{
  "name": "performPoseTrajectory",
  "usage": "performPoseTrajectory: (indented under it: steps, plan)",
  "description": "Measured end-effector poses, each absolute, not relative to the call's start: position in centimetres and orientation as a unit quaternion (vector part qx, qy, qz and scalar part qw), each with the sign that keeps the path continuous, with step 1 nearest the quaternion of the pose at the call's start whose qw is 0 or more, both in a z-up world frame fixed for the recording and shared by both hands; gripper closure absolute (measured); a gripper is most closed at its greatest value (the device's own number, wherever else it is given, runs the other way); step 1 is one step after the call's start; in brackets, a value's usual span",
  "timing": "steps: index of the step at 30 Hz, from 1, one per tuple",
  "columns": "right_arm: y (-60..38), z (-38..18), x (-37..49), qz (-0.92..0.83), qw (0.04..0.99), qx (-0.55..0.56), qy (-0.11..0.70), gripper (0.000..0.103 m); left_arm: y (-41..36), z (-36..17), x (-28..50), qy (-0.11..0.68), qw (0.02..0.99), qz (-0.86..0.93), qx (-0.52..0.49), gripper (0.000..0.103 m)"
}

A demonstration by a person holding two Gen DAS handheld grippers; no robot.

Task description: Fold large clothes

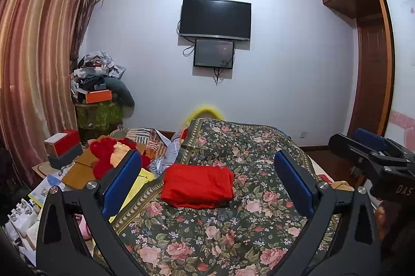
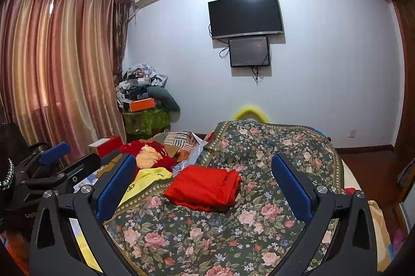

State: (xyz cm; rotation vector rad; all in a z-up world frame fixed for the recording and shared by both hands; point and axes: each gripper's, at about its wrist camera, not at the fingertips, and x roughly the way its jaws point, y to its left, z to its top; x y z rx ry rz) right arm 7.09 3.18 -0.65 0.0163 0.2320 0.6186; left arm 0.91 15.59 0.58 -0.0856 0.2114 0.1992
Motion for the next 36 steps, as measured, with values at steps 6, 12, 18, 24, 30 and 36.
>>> performPoseTrajectory:
  steps: [6,12,18,24,30,36]
  plan:
    - [3.3,-0.7,7.2,0.300,0.946,0.006,0.119,0.000,15.9,0.5,1.0,0.107,0.988,0.097,-0.048,0.000]
    - [3.4,-0.6,7.1,0.296,0.948,0.003,0.120,0.000,16.1,0.5,1.0,0.107,0.988,0.097,-0.049,0.000]
    - [3.3,-0.5,7.1,0.294,0.948,0.003,0.119,0.000,15.7,0.5,0.9,0.107,0.989,0.094,-0.040,0.000]
    - [3.1,-0.3,7.0,0.292,0.949,0.005,0.117,0.000,15.2,0.5,1.0,0.107,0.990,0.087,-0.041,0.000]
    - [3.0,-0.2,6.8,0.288,0.951,0.009,0.116,0.000,14.6,0.6,0.7,0.104,0.990,0.091,-0.035,0.000]
    - [2.8,-0.1,6.4,0.286,0.952,0.012,0.112,0.000,14.4,0.8,0.3,0.104,0.990,0.091,-0.037,0.000]
